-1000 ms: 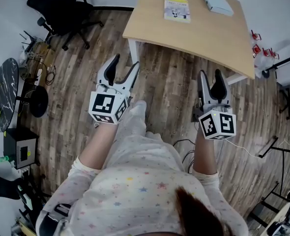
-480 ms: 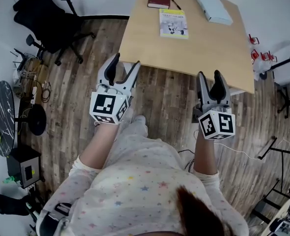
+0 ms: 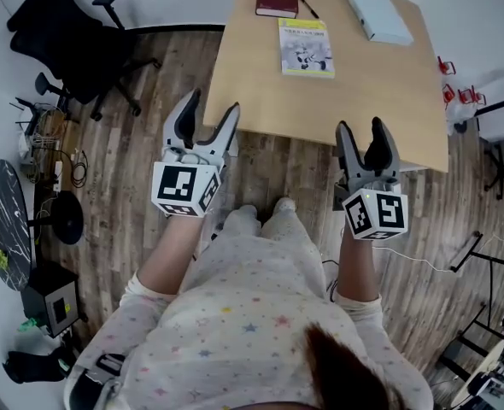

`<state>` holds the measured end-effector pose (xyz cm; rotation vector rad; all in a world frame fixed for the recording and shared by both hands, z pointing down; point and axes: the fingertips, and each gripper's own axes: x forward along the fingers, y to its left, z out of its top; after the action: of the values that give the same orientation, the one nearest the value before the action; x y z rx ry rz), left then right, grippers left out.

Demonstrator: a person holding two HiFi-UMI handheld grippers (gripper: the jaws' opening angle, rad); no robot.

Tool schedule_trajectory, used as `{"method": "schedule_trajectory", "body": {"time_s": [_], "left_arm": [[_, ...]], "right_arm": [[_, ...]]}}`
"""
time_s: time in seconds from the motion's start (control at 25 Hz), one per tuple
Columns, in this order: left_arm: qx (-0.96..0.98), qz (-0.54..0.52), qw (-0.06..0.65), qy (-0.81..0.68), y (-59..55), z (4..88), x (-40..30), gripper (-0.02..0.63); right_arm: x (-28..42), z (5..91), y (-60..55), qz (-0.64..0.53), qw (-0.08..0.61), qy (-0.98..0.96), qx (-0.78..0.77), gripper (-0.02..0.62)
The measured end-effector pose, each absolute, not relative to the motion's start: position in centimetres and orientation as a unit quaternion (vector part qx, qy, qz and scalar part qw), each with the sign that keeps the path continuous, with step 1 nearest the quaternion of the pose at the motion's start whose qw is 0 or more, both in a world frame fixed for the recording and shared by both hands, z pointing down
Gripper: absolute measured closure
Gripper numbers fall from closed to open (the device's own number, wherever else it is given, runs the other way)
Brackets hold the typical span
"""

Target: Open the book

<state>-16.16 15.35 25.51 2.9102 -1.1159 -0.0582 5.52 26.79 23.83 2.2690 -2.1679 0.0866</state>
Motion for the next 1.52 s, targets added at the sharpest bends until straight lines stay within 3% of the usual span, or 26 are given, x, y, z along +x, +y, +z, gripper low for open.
{"method": "schedule_trajectory", "body": {"time_s": [0.32,0.92,1.52], "left_arm": [[0.924,-0.008,0.022,-0.381,11.3,26.8,-13.4,0.334],[0.893,-0.001,0.014,-0.449,2.5,25.7,-4.1,0.334],[0.911,-0.001,0.016,-0.411,-8.2,26.4,-1.8,0.334]], "right_arm": [[8.1,25.0,21.1,0.037,0.005,-0.716,0.697,0.298],[20.0,24.1,9.7,0.047,0.0,-0.759,0.649,0.294],[21.2,24.6,0.9,0.048,-0.001,-0.724,0.688,0.294]]}}
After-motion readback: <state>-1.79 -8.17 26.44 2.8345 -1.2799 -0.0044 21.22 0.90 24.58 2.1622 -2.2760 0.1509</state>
